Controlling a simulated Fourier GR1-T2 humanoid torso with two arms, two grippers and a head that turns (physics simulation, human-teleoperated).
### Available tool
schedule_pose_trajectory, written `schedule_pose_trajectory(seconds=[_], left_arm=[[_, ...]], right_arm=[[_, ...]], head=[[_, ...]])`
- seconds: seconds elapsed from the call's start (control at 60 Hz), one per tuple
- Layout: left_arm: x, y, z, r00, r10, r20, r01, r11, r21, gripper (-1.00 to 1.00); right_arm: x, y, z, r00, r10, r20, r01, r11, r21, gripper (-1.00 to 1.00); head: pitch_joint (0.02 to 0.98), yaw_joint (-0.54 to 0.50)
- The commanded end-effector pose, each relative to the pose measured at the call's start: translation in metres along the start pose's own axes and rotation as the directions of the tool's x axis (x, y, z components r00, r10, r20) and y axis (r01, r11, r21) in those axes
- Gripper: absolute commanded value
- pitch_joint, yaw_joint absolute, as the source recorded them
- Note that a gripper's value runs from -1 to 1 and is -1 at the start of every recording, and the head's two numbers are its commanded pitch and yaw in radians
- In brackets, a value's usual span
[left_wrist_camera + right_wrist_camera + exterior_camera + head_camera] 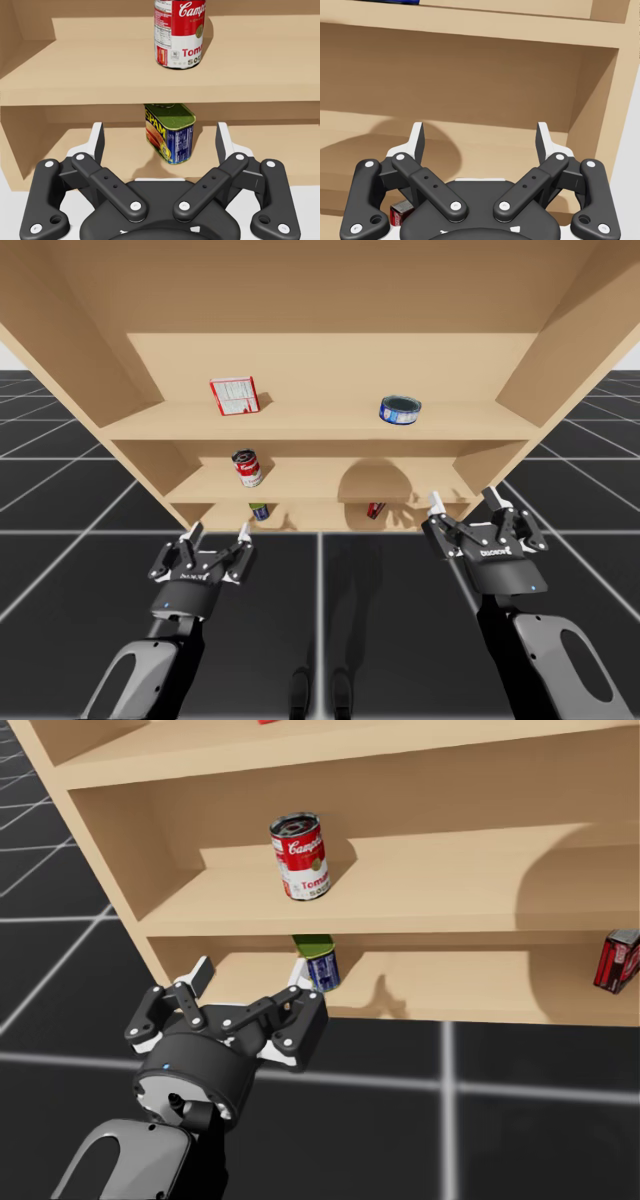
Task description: Look through the shelves, find the meat can, and take it.
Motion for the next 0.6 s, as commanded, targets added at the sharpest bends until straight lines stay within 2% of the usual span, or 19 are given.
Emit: schedule_pose_trajectory(seconds=[0.017, 0.05, 0.167, 0.4, 0.6], left_arm=[[-0.022, -0.005, -0.017, 0.9994, -0.014, -0.032, 0.013, 1.0, -0.004, -1.0], [-0.024, -0.005, -0.021, 0.9993, -0.014, -0.034, 0.014, 1.0, 0.001, -1.0], [-0.029, -0.006, -0.037, 0.9964, 0.032, -0.079, -0.032, 0.999, -0.003, -1.0], [-0.04, -0.011, -0.065, 0.99, 0.04, -0.135, -0.042, 0.999, -0.007, -1.0], [-0.043, -0.017, -0.082, 0.9878, 0.037, -0.151, -0.036, 0.999, 0.009, -1.0]], right_arm=[[-0.001, -0.001, -0.001, 1.0, 0.004, 0.007, -0.003, 1.0, -0.01, -1.0], [-0.001, -0.001, -0.001, 1.0, 0.003, 0.008, -0.003, 1.0, -0.011, -1.0], [-0.001, -0.002, -0.001, 1.0, 0.003, 0.009, -0.003, 1.0, -0.012, -1.0], [-0.002, -0.002, -0.002, 0.9999, 0.01, 0.01, -0.01, 1.0, -0.015, -1.0], [-0.002, -0.002, -0.003, 0.9999, 0.012, 0.012, -0.012, 1.0, -0.018, -1.0]], head=[[0.738, 0.26], [0.737, 0.26], [0.736, 0.26], [0.737, 0.26], [0.736, 0.26]])
